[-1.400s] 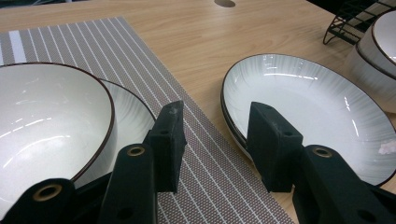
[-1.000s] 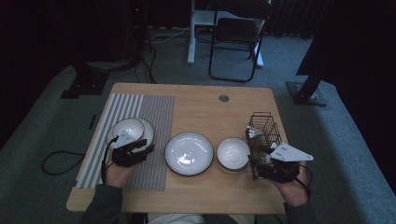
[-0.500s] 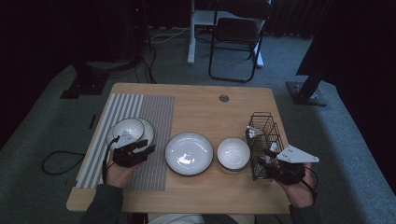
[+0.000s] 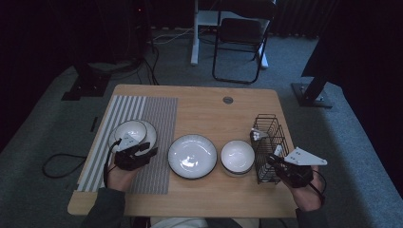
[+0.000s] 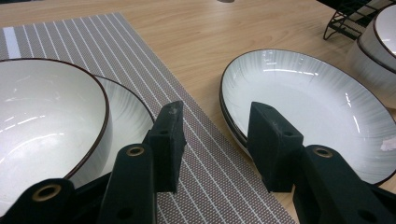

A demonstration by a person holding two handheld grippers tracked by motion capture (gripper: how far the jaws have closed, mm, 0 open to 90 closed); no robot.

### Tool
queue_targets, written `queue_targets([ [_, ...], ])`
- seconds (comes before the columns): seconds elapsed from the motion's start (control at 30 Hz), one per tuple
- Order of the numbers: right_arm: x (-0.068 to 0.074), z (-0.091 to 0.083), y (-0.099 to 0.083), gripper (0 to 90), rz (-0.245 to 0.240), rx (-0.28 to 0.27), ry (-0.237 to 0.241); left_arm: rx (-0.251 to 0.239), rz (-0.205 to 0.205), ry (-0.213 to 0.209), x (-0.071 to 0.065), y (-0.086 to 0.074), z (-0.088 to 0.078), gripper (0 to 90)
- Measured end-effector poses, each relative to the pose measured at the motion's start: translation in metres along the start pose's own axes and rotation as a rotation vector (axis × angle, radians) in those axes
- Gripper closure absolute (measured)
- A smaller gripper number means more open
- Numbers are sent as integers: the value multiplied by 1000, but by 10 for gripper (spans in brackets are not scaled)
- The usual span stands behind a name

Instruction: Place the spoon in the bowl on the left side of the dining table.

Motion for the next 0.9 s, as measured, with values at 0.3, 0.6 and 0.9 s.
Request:
queue_targets([
  [0.3, -2, 1, 0, 835, -17, 11, -16, 3, -1, 1, 0, -1, -1, 568],
  [0.6, -5, 1, 2, 841, -32, 14, -12, 17, -1, 7, 1, -7, -2, 561],
  [0.9, -7, 1, 8, 841, -51, 8, 3, 29, 0, 14, 3, -13, -7, 554],
])
Point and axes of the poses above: each handheld gripper's, and its own axes: z roughly forward along the jaws, y roughly out of its top, x roughly to its left, the point moved 5 cm from there along z, roughly forward along the jaws, and after that the axes turned 12 degrees about -x, right-handed, at the moved point
